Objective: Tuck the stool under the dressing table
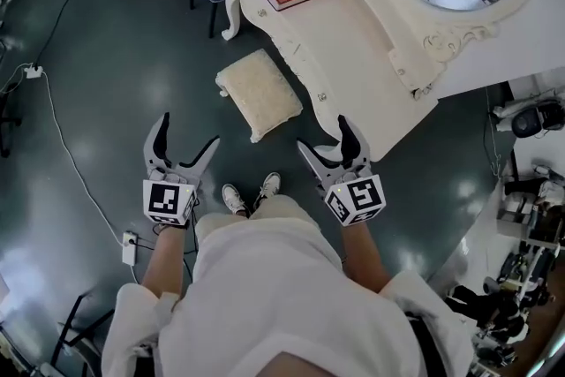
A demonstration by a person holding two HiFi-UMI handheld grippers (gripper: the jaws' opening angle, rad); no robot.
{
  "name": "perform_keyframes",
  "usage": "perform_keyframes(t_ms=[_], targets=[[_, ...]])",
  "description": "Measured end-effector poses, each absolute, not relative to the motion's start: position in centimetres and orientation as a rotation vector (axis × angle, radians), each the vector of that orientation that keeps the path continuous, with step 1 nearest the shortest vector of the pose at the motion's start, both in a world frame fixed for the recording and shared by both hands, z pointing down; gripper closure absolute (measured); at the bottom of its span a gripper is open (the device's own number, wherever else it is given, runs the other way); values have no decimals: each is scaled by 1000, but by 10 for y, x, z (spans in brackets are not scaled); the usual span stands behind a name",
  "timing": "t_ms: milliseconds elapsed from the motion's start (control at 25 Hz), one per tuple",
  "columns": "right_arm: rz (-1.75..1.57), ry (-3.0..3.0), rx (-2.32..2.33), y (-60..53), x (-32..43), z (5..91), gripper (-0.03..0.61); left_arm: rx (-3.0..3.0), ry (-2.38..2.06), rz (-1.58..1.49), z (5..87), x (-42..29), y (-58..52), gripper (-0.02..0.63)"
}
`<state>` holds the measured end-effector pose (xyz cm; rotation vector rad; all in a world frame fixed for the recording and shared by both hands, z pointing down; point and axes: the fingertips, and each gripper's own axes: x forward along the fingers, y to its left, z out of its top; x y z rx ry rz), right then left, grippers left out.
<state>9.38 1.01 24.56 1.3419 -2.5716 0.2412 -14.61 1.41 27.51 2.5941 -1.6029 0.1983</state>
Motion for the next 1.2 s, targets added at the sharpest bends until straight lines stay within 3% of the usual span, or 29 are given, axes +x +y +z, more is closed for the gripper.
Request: perform_keyframes(t_ms=[440, 1200], targets=[[425, -2580, 1163, -40, 83, 330, 169, 2512, -1621, 320, 338, -143, -44, 143], [594, -2425, 1153, -47, 73, 530, 175, 2531, -1450, 482, 549, -132, -104, 156]])
